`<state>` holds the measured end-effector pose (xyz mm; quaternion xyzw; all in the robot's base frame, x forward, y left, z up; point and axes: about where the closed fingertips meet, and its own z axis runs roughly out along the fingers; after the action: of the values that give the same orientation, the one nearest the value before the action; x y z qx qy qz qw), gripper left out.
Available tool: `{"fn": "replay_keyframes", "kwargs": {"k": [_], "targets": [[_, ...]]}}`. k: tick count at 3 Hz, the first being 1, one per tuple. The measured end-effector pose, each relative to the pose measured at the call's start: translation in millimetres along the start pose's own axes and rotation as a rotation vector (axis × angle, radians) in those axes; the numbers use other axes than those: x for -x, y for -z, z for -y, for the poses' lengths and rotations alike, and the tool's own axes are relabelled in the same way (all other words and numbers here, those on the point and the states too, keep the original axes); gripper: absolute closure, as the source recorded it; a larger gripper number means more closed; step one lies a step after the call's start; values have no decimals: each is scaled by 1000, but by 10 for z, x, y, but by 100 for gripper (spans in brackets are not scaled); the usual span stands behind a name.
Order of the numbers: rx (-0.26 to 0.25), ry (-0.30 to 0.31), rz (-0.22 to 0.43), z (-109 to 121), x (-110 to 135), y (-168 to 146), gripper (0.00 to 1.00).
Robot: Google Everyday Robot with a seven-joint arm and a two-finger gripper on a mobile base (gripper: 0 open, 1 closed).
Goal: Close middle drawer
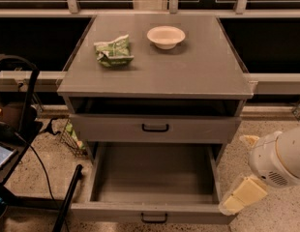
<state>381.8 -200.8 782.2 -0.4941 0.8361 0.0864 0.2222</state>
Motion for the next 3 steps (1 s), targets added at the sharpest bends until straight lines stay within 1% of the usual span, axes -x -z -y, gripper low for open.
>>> {"fn": "replay_keyframes", "kwargs": {"k": [1, 2, 3], "targets": [[15, -72, -22, -47, -261, -303, 0], [21, -140, -5, -104, -491, -726, 0], [8, -227, 40, -178, -692, -1172, 0]]}}
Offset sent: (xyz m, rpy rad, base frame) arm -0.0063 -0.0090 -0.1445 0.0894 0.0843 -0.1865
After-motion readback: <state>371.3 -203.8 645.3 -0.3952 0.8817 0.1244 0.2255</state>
